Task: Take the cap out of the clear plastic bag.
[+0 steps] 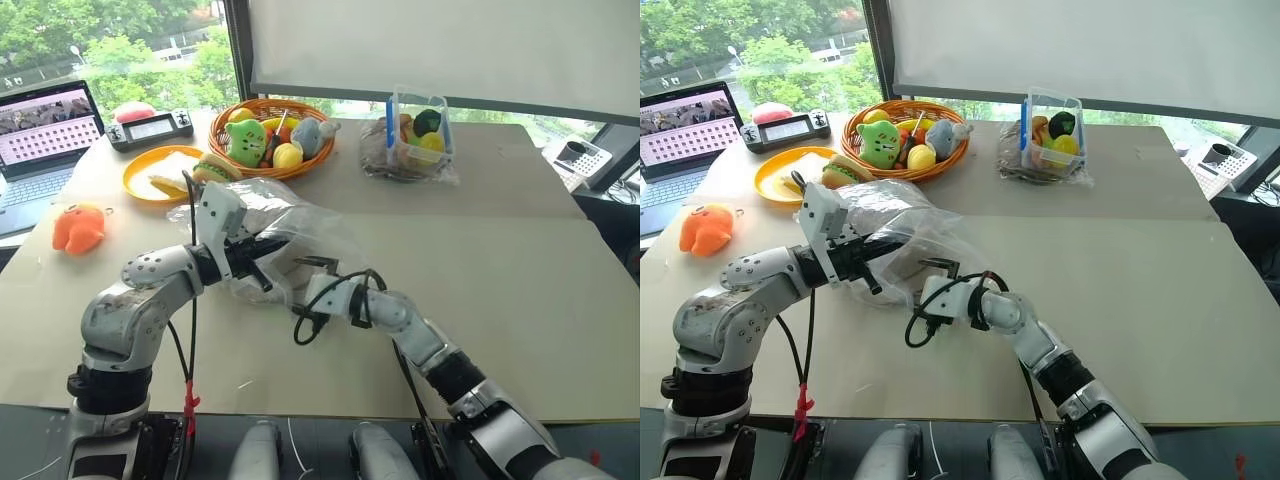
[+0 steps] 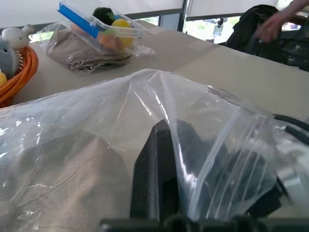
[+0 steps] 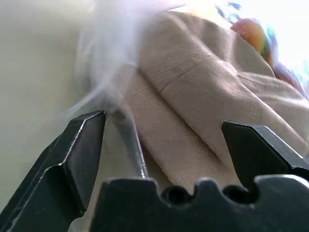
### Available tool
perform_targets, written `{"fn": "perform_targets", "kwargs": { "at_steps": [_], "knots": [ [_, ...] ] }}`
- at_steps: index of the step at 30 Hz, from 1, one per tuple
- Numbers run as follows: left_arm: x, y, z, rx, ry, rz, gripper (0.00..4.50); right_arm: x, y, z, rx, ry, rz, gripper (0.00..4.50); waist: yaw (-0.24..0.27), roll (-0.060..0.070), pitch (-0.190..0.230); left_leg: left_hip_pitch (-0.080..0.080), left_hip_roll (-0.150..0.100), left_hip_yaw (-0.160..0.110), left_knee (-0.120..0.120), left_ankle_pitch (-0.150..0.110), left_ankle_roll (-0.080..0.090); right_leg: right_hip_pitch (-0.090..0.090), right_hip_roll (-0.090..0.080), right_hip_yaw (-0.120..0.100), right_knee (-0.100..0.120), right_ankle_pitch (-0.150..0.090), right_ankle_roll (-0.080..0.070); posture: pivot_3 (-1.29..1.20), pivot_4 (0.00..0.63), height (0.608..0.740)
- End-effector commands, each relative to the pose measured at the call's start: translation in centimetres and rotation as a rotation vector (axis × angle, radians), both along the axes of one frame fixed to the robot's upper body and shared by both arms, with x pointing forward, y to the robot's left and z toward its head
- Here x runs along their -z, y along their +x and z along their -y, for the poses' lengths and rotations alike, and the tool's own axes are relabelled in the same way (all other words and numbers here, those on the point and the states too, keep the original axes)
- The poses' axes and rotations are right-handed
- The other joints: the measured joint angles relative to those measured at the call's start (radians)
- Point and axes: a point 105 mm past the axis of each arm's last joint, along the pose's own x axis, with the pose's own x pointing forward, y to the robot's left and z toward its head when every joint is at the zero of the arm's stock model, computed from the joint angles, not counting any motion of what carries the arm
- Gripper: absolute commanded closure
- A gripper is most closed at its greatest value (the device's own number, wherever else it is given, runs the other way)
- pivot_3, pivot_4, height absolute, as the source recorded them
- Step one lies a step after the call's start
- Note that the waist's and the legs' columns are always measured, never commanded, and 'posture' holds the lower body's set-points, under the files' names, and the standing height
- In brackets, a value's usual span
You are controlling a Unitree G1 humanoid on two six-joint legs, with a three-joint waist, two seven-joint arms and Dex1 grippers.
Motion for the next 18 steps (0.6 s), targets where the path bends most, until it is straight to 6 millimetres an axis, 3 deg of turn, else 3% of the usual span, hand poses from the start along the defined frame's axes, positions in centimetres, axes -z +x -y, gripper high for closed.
{"fn": "perform_targets", "kwargs": {
  "at_steps": [1,9,18],
  "knots": [
    [-1.0,-0.5,0.3,0.021,0.000,0.042,4.47,-0.3,0.5,-1.1,-0.003,-0.093,0.162,0.00,0.000,0.000,0.000,0.000,0.000,0.000,0.000,0.000,0.000,0.000,0.000,0.000,0.000,0.000,0.000,0.00,0.150,0.740],
    [-0.7,-0.4,0.4,0.023,0.004,0.034,4.47,-0.2,2.9,-1.5,0.137,-0.101,0.174,0.00,-0.004,0.000,0.000,0.001,0.000,-0.001,0.000,0.000,0.000,0.000,0.000,0.000,0.001,0.001,-0.001,0.00,0.150,0.740],
    [-0.4,-0.4,0.6,0.027,0.012,0.028,4.50,0.6,2.9,-0.5,0.163,-0.100,0.122,2.59,0.000,0.000,0.000,0.002,0.000,-0.001,-0.001,0.000,-0.001,0.001,0.000,0.000,0.002,0.001,-0.001,0.00,0.150,0.740]
  ]
}}
